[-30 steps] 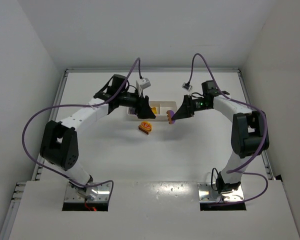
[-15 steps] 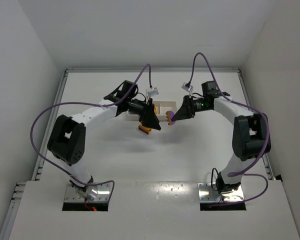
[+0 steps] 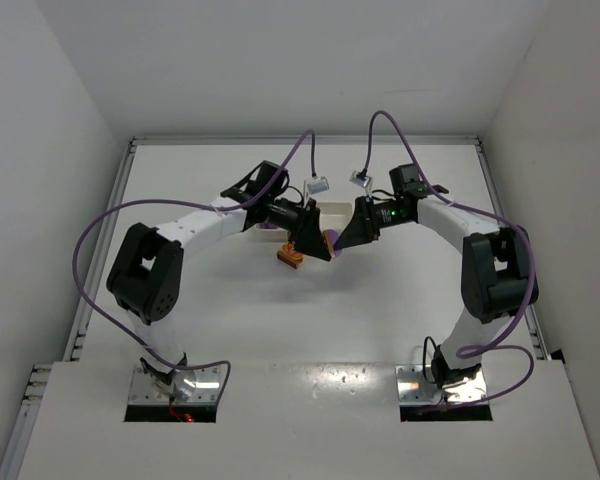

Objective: Sort the legos into containers by color

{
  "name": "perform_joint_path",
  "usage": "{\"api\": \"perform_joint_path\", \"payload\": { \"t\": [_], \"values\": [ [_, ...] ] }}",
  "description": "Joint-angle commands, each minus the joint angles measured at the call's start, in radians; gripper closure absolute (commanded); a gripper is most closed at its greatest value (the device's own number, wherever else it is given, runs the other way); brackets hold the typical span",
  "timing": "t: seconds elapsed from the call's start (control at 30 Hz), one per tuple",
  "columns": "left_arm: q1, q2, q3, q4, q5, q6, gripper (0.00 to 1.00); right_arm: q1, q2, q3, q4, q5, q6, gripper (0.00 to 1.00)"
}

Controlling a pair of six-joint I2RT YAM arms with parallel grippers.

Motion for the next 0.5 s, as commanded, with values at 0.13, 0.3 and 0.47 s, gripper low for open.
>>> {"api": "perform_joint_path", "payload": {
  "t": [0.13, 0.3, 0.47],
  "values": [
    [-0.010, -0.003, 0.039, 0.031, 0.029, -0.008, 0.35, 0.013, -0.037, -0.001, 0.032, -0.012, -0.034, 1.00],
    [-0.010, -0.003, 0.039, 0.040, 0.038, -0.008, 0.40, 0.014, -0.037, -0.001, 0.032, -0.003, -0.034, 1.00],
    [-0.010, -0.003, 0.039, 0.040, 0.047, -0.008, 0.40, 0.023, -0.037, -0.001, 0.032, 0.017, -0.043, 1.00]
  ]
}}
